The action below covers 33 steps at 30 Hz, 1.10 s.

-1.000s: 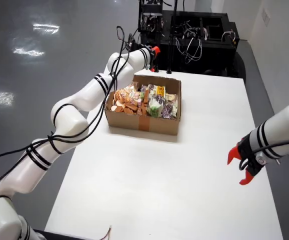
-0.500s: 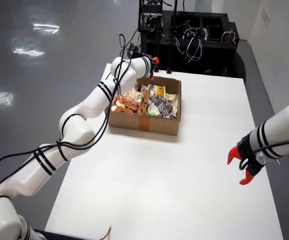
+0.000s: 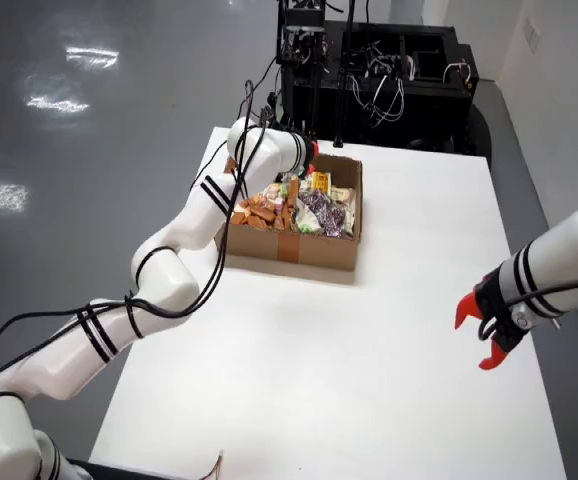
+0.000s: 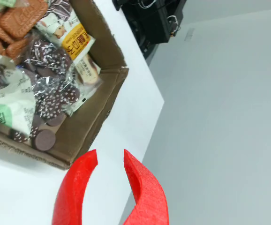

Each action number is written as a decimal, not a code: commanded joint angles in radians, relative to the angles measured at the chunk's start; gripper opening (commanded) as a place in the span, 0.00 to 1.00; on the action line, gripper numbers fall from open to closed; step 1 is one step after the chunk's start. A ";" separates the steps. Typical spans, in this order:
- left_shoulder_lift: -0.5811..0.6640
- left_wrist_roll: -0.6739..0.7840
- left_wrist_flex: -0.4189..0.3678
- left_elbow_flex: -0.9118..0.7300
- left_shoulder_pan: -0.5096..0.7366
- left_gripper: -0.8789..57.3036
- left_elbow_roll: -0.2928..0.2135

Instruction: Grasp a snack and put it in the bin.

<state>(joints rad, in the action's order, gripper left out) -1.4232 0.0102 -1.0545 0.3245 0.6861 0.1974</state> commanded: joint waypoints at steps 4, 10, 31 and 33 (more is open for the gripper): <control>0.001 -0.014 -0.125 0.073 0.033 0.16 0.006; 0.004 -0.012 -0.185 0.093 0.075 0.06 0.005; 0.405 0.035 -0.241 -0.512 0.239 0.01 0.001; 0.441 0.051 -0.240 -0.576 0.260 0.01 -0.001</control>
<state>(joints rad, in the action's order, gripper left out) -1.0174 0.0435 -1.2989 -0.1894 0.9260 0.2002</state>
